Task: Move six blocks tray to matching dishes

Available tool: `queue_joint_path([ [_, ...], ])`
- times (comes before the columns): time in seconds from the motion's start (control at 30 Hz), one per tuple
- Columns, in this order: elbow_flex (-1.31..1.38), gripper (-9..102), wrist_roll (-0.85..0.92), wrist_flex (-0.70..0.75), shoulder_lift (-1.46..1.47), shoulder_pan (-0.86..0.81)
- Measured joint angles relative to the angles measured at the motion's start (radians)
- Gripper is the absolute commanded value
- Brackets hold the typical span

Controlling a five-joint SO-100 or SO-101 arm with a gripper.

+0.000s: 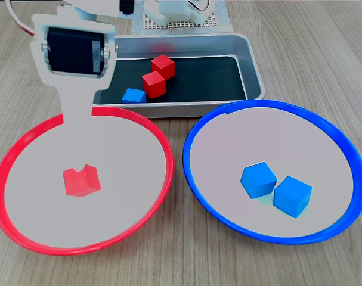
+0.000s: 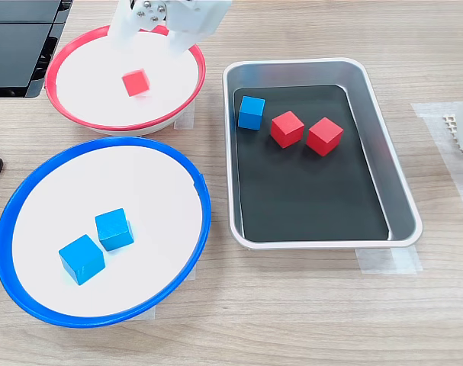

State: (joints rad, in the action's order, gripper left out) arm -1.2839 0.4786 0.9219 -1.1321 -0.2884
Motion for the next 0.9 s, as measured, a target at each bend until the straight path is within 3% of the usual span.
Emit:
queue_joint_path([
  [0.13, -0.002, 1, 0.035, 0.077, -0.041, 0.008],
  [0.2, -0.021, 1, 0.118, 0.155, -0.098, 0.008],
  [0.4, -0.170, 1, 0.457, 0.600, -0.359, -0.014],
  [0.47, -0.256, 5, 0.557, 0.675, -0.439, -0.040],
  [0.6, -0.503, 14, 0.657, 0.641, -0.554, -0.043],
  [0.77, -0.746, 24, 0.522, 0.460, -0.592, 0.000],
  [0.9, -0.787, 24, 0.500, 0.414, -0.592, 0.060],
])
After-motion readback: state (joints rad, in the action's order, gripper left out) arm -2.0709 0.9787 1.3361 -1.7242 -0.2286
